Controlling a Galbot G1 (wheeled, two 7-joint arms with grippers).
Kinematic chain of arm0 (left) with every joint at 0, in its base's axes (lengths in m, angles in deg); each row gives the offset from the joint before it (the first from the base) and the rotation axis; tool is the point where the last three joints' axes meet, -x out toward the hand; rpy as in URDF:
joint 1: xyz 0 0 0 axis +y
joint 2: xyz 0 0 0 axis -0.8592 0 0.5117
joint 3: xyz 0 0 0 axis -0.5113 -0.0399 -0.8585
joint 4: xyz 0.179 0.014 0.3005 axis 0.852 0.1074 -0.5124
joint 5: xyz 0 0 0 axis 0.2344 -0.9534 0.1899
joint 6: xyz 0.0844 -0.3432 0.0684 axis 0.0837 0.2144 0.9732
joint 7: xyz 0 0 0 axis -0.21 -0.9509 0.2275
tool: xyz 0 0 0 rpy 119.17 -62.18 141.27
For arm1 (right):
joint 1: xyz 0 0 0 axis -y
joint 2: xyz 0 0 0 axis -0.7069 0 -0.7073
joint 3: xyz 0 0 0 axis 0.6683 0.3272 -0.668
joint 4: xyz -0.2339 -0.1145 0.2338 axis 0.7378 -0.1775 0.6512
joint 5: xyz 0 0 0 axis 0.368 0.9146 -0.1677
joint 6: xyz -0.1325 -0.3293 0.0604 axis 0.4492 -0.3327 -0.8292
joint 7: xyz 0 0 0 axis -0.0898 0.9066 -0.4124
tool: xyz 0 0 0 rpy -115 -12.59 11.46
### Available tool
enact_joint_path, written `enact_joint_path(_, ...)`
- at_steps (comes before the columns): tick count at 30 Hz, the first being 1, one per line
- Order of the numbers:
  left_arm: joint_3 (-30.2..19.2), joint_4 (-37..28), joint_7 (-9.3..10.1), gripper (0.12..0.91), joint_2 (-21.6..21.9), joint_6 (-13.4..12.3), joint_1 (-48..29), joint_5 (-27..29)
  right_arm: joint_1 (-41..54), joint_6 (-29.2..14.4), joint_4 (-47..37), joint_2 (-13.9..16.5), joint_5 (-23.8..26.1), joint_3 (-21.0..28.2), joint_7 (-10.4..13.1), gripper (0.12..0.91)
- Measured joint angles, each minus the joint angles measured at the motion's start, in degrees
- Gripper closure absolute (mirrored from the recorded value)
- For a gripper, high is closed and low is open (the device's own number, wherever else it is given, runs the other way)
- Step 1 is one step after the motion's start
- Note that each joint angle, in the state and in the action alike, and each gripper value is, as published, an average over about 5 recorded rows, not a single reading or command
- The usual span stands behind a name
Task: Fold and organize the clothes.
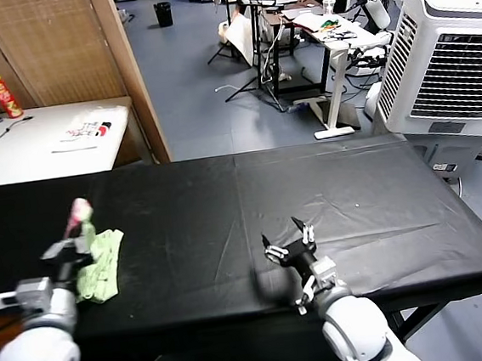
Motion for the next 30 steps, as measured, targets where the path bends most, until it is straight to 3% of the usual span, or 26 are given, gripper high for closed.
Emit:
enact_joint_path(5,-8.3,0.0,1.42,0.902,-3.9,0.6,-4.1,0.6,-1.7,-0.1,0.7,0.5,0.1,-2.0,0.0,0.227)
enact_joint_path(10,-15.8,-1.6,1.44,0.902,-8.9,0.5,-8.1,3.3,-2.6,-0.1,0.8,1.2,0.1,-3.7,0.0,0.227)
enact_joint_path(13,-19.4,-3.1,0.57,0.902,-12.3,0.4,-9.2,5.7,-2.5,0.1,0.8,1.7,-0.3,-4.0,0.0,0.227)
enact_joint_path(16,-22.3,-4.8,-1.93,0.891,-15.5,0.1,-9.2,8.3,-2.1,0.6,0.6,2.3,-1.8,-3.7,-0.1,0.227)
enact_joint_path(19,-24.7,-5.5,-5.39,0.792,-17.9,-0.7,-8.6,11.2,-1.2,1.8,0.2,2.7,-4.9,-3.2,-0.2,0.227)
enact_joint_path(24,-26.2,-4.5,-9.76,0.509,-18.9,-3.5,-7.0,12.4,1.0,4.4,-1.1,2.3,-12.1,-1.9,0.1,0.227)
enact_joint_path(27,-25.7,-2.8,-10.56,0.351,-18.7,-4.6,-6.1,11.3,3.1,6.1,-2.4,1.4,-17.1,-0.5,0.8,0.227)
enact_joint_path(30,-24.5,-1.5,-10.52,0.255,-18.2,-5.5,-5.2,11.3,5.8,7.2,-4.3,0.0,-21.4,1.3,1.6,0.227)
